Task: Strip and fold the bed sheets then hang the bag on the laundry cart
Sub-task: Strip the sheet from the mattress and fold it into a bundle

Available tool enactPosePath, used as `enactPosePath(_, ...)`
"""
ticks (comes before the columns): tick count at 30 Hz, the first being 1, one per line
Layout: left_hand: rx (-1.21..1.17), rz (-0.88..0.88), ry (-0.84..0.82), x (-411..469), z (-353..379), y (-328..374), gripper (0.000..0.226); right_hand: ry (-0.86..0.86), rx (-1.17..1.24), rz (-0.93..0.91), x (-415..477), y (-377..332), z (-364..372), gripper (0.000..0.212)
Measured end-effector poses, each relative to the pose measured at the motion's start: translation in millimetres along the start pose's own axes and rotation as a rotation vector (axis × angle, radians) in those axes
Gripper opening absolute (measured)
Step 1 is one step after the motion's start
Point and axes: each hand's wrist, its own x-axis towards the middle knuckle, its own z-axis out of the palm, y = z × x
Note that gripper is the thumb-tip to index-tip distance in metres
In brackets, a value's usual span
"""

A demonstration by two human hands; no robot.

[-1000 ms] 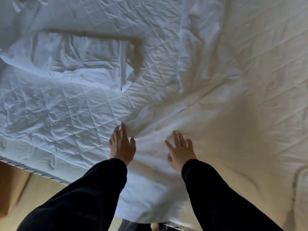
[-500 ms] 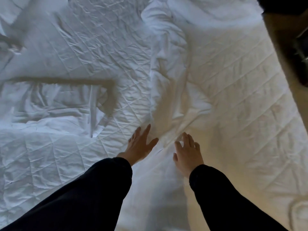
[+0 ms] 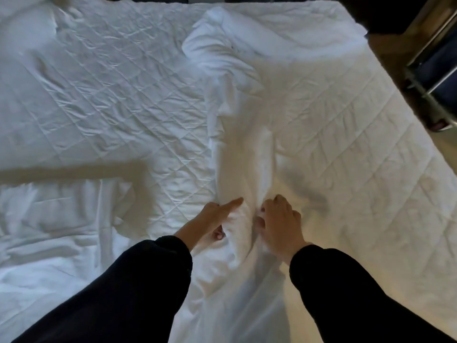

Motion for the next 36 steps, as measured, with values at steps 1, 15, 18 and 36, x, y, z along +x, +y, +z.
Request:
enactPosePath(1, -0.017, -0.015, -0.031, 3.0, 2.2, 6.1, 0.06, -0.042, -0.002, 0.0, 10.7, 3.3, -2.7, 0.035)
enactPosePath(15, 0.17, 0.356, 0.723, 23.7, -90.0, 19.9, 0.057, -0.002, -0.111, 0.239, 72.6, 30.9, 4.3, 0.061)
enactPosePath(18, 0.256, 0.257, 0.692, 31.9, -94.4, 10.3, 0.061, 0.059, -0.114, 0.243, 76.9, 31.4, 7.1, 0.061)
enactPosePath(36, 1.269, 0.594, 0.536, 38.2, 14.4, 19.2, 0.073, 0.127, -0.445, 0.246, 44.4, 138.8, -58.5, 0.049)
